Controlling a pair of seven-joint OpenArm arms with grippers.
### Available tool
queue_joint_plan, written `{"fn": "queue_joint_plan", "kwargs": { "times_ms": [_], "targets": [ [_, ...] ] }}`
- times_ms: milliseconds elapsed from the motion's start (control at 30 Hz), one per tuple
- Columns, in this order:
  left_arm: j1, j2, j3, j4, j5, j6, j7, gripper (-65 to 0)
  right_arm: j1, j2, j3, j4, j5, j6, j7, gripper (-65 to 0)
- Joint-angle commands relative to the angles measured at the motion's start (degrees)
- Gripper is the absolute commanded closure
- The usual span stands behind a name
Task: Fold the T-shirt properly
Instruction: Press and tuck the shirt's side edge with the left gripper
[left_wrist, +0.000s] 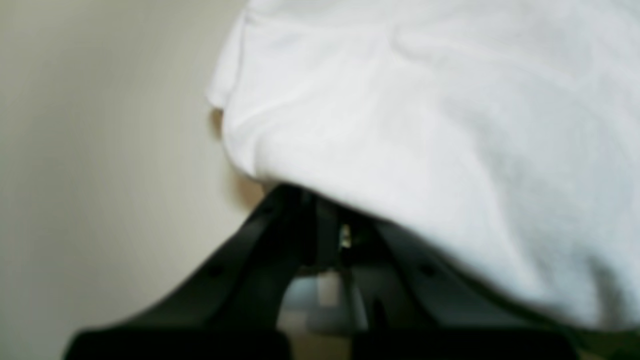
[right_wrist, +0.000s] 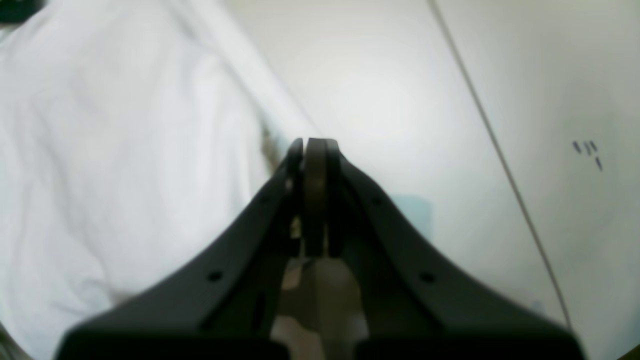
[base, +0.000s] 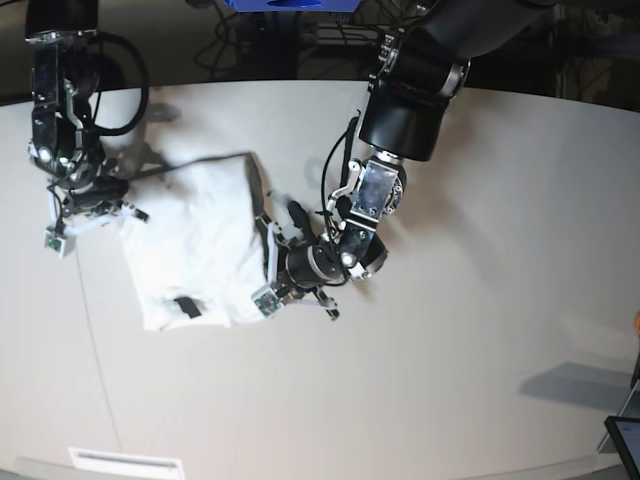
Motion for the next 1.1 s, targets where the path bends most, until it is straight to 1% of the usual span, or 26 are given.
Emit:
{"fn": "queue_joint_plan", "kwargs": {
  "times_ms": [0, 100, 167, 233, 267, 367, 533, 600, 667, 733, 833, 933, 1000, 1067],
  "targets": [
    [-0.9, 0.8, 0.1, -0.4, 0.2, -0.4, 0.1, 0.0, 0.1, 0.9, 0.5, 1.4, -0.8, -0.1, 0.2, 0.0],
    [-1.0, 1.6, 0.1, -2.8, 0.2, -0.4, -0.5, 0.0, -0.4, 0.0, 0.5, 2.4, -0.9, -0.2, -1.0, 0.0],
    [-1.7, 1.9, 0.1, -3.5, 0.2, -0.4, -0.6, 0.0, -1.3, -0.1, 0.5, 2.6, -0.9, -0.2, -1.6, 0.0],
    [-1.9, 2.1, 0.1, -4.5, 0.2, -0.4, -2.4, 0.0, -1.8, -0.5, 0.5, 2.6, -0.9, -0.2, -1.6, 0.0],
    [-2.5, 2.2, 0.1, -4.9, 0.2, -0.4, -3.3, 0.0, -1.9, -1.3, 0.4, 2.6, -1.0, -0.2, -1.8, 0.0],
    [-3.8, 2.5, 0.1, -7.1, 0.2, -0.4, -3.9, 0.0, -2.8, -1.8, 0.4, 2.6, -1.1, -0.2, -1.6, 0.0],
    [-6.2, 2.4, 0.1, -8.0, 0.2, -0.4, -4.0, 0.0, -3.2, -1.5, 0.5, 3.6, -1.1, -0.2, -1.9, 0.0],
    [-7.2, 1.0, 0.1, -8.0, 0.2, -0.4, -4.0, 0.0, -3.7, -1.5, 0.5, 5.5, -1.2, -0.2, -2.0, 0.0],
    [-8.0, 0.8, 0.0, -8.0, 0.2, -0.4, -4.0, 0.0, -3.6, -1.4, 0.5, 7.2, -1.2, -0.2, -1.9, 0.0],
    [-8.9, 0.7, 0.0, -7.8, 0.2, -0.4, -4.0, 0.0, -3.3, 0.1, 0.4, 8.3, -2.3, -0.2, -1.5, 0.0],
    [-9.0, -0.4, -1.0, -3.7, 0.2, -0.4, -3.5, 0.0, -2.1, 0.6, 0.4, 9.6, -5.0, -0.2, -1.5, 0.0],
    [-8.1, -0.2, -5.3, 3.1, 0.2, -0.7, -2.7, 0.0, -1.8, 0.6, 0.3, 10.2, -6.9, 0.0, -1.5, 0.0],
    [-6.5, 0.1, -6.6, 8.6, 0.2, -0.8, 1.1, 0.0, -1.3, 0.6, 0.2, 10.3, -6.9, 0.1, -1.5, 0.0],
    [-4.0, 0.6, -6.4, 15.3, 0.2, -0.8, 2.9, 0.0, -1.1, 0.6, -1.6, 10.5, -6.9, 0.1, -1.0, 0.0]
  ]
}}
